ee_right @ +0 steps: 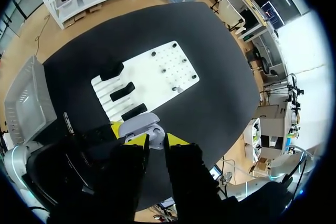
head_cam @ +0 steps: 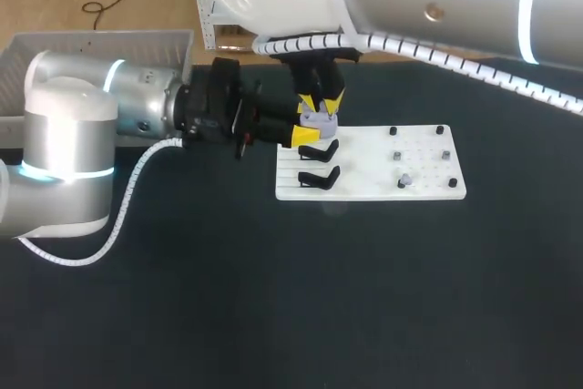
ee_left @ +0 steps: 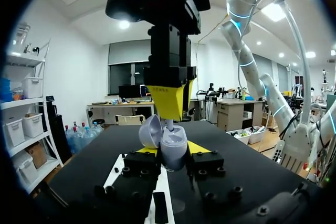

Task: Pick up each earbud case from the left stands, insert the matching earbuds, close the lid, and place the case in the box.

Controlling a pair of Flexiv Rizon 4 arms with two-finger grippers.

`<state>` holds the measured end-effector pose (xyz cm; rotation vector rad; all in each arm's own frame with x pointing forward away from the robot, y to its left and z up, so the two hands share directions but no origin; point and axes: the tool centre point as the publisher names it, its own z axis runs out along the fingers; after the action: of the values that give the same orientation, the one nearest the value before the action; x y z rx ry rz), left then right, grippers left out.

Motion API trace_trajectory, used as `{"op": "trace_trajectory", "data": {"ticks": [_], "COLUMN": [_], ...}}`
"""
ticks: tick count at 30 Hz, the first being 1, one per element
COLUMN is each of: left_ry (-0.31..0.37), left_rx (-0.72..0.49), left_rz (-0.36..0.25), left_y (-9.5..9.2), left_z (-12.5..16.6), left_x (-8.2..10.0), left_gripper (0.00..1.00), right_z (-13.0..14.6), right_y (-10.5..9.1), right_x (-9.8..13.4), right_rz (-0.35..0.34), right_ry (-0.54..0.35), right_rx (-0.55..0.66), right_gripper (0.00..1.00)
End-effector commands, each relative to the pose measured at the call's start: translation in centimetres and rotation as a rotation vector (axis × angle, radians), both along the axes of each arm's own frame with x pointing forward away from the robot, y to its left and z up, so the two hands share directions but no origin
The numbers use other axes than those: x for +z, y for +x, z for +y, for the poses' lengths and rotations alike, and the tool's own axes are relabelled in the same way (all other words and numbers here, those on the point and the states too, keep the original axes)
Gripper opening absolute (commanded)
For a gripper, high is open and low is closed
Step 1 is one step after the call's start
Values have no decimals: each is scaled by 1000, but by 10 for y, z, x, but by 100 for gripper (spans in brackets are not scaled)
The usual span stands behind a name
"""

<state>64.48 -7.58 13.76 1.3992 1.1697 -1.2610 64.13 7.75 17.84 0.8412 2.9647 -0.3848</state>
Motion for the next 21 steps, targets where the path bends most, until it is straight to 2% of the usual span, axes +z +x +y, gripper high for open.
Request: {"op": "trace_trajectory", "data": {"ticks": [1, 9, 10, 11, 12, 16, 21], "left_ry": [1, 1, 1, 1, 1, 1, 1], "left_rx": [-3, -3, -3, -3, -3, -3, -3], "left_rz": [1, 1, 1, 1, 1, 1, 1], "left_y": [1, 1, 1, 1, 1, 1, 1], "left_z": [0, 0, 0, 0, 0, 0, 0], "left_x": [0, 0, 0, 0, 0, 0, 0], "left_gripper": [0, 0, 0, 0, 0, 0, 0], "right_z": [-1, -3, -3, -3, -3, -3, -14], "right_y": [1, 1, 1, 1, 0, -9, -31], "right_x": [-4, -8, -8, -8, -7, 5, 18], "right_rz": [2, 8, 10, 9, 7, -10, 16], "right_ry": [1, 17, 20, 29, 34, 72, 172], "right_rx": [0, -2, -3, -2, -1, 4, 14], "right_gripper": [0, 0, 40, 96, 100, 100, 100]}}
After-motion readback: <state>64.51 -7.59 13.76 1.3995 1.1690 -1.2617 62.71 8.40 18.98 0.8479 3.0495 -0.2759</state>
